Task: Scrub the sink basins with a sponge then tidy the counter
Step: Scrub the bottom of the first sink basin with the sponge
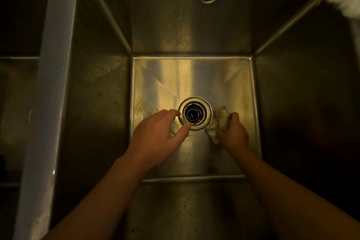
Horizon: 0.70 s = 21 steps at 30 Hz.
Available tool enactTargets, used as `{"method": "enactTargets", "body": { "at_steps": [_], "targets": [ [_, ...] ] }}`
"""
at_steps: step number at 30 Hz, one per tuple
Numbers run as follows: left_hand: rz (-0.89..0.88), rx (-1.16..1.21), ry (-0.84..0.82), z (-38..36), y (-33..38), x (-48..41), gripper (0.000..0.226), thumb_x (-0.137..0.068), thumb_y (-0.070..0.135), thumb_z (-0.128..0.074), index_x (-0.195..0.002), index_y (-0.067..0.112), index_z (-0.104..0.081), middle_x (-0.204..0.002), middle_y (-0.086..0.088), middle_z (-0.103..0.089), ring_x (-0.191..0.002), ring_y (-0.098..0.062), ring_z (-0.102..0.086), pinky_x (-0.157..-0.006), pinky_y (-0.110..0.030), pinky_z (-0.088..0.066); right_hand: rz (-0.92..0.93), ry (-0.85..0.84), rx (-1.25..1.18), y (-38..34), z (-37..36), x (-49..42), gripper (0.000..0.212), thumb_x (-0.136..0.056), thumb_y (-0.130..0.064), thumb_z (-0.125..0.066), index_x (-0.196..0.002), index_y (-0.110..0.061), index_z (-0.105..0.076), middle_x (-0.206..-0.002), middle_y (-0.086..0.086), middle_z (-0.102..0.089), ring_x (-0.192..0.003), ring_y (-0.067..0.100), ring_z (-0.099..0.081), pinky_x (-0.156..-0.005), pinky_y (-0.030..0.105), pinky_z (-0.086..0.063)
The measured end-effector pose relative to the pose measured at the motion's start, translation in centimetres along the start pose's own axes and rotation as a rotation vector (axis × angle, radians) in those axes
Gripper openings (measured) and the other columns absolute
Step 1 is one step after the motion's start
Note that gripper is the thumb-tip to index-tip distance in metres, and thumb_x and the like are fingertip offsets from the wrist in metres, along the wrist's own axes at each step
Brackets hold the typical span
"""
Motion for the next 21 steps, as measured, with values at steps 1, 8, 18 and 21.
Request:
{"method": "enactTargets", "body": {
  "at_steps": [1, 8, 18, 21],
  "targets": [
    [0.002, -0.006, -0.002, 0.0, -0.1, 0.0, 0.056, -0.089, 0.066, -0.041, -0.13, 0.03, -0.056, -0.12, 0.007, -0.065, -0.107, -0.014, -0.06, -0.086, -0.041, -0.053, 0.025, -0.031, -0.004, -0.5, -0.2, -0.1, 0.05, -0.08, -0.031, -0.077, -0.117, -0.014, -0.048, -0.111, 0.012, -0.066, -0.1, 0.035, -0.064, -0.075, 0.03, -0.039],
    [-0.039, -0.07, -0.025, -0.1, 0.1, 0.0, 0.056, -0.091, 0.065, -0.044, -0.132, 0.029, -0.055, -0.122, 0.007, -0.064, -0.108, -0.012, -0.06, -0.087, -0.036, -0.052, 0.088, -0.089, -0.074, -0.5, -0.5, -0.6, 0.05, -0.08, -0.026, -0.078, -0.121, -0.017, -0.049, -0.093, 0.0, -0.058, -0.092, 0.033, -0.064, -0.07, 0.029, -0.04],
    [-0.057, -0.107, 0.048, 3.9, 1.6, 2.0, 0.064, -0.088, 0.072, -0.035, -0.132, 0.031, -0.055, -0.124, 0.011, -0.062, -0.107, -0.006, -0.059, -0.082, -0.029, -0.048, 0.236, -0.062, -0.155, -3.5, 0.0, -0.5, 0.041, -0.082, -0.013, -0.071, -0.12, -0.017, -0.057, -0.1, -0.002, -0.062, -0.087, 0.017, -0.057, -0.072, 0.023, -0.037],
    [-0.108, -0.114, 0.097, 7.2, 2.5, 4.3, 0.058, -0.09, 0.067, -0.039, -0.132, 0.03, -0.055, -0.124, 0.015, -0.06, -0.106, 0.0, -0.055, -0.083, -0.025, -0.046, 0.315, -0.072, -0.217, -6.6, 0.0, -0.2, 0.041, -0.08, -0.011, -0.071, -0.118, -0.018, -0.058, -0.096, -0.003, -0.062, -0.085, 0.018, -0.06, -0.072, 0.024, -0.04]
  ]
}}
Point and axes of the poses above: each hand's wrist, its own x-axis away from the middle knuckle, its own z-axis out of the back of the hand, y = z × x, the point moved 6 cm from there along -x, towards the middle knuckle
